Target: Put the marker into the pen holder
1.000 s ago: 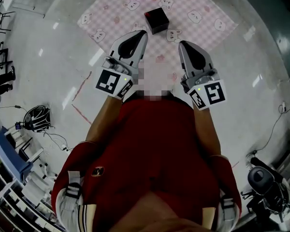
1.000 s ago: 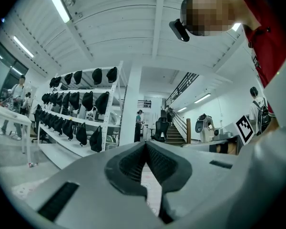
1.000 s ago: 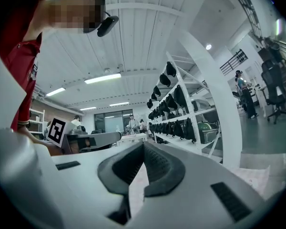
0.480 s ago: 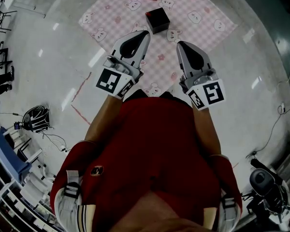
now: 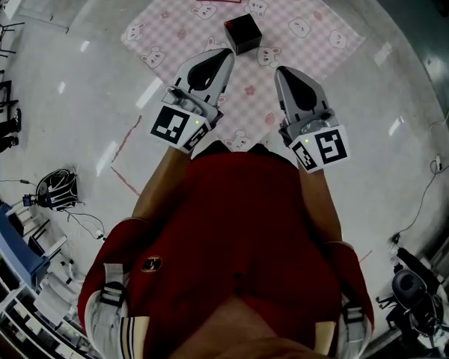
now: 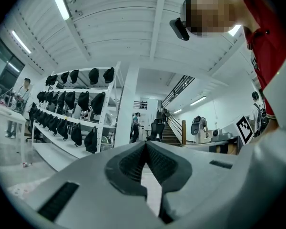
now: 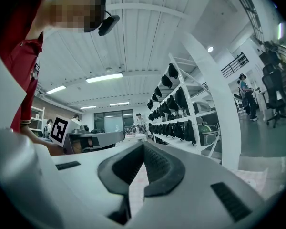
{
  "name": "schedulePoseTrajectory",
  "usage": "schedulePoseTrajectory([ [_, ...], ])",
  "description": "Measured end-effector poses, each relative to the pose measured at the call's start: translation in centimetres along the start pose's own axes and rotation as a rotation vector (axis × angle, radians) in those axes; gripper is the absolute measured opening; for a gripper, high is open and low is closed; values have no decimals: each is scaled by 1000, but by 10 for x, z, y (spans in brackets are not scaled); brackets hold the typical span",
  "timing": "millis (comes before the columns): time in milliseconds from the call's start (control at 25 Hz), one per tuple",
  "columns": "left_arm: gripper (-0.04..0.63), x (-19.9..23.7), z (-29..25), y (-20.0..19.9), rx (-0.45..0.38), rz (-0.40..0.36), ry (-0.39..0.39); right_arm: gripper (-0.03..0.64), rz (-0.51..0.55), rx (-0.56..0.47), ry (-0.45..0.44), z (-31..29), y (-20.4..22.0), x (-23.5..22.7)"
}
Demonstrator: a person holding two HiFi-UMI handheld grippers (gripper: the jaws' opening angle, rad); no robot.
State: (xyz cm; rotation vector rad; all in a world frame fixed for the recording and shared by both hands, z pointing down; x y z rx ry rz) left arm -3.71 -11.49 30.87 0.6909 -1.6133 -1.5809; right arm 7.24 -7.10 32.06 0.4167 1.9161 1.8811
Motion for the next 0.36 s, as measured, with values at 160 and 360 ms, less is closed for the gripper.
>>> schedulePoseTrajectory([
  [160, 6, 3, 1, -1, 0, 6, 4, -2, 3, 2, 13, -1, -1, 1],
  [360, 6, 7, -1, 0, 0, 10, 7, -2, 4, 2, 24, -3, -1, -1],
])
Point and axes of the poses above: the fingertips, and each gripper's own axes: z backward along the fingers, x to its left, y out of its underside, the point moved 2 cm from there along z, backward along the fingers, and after that the axes turned 3 degrees about z, right-handed, at the moved point
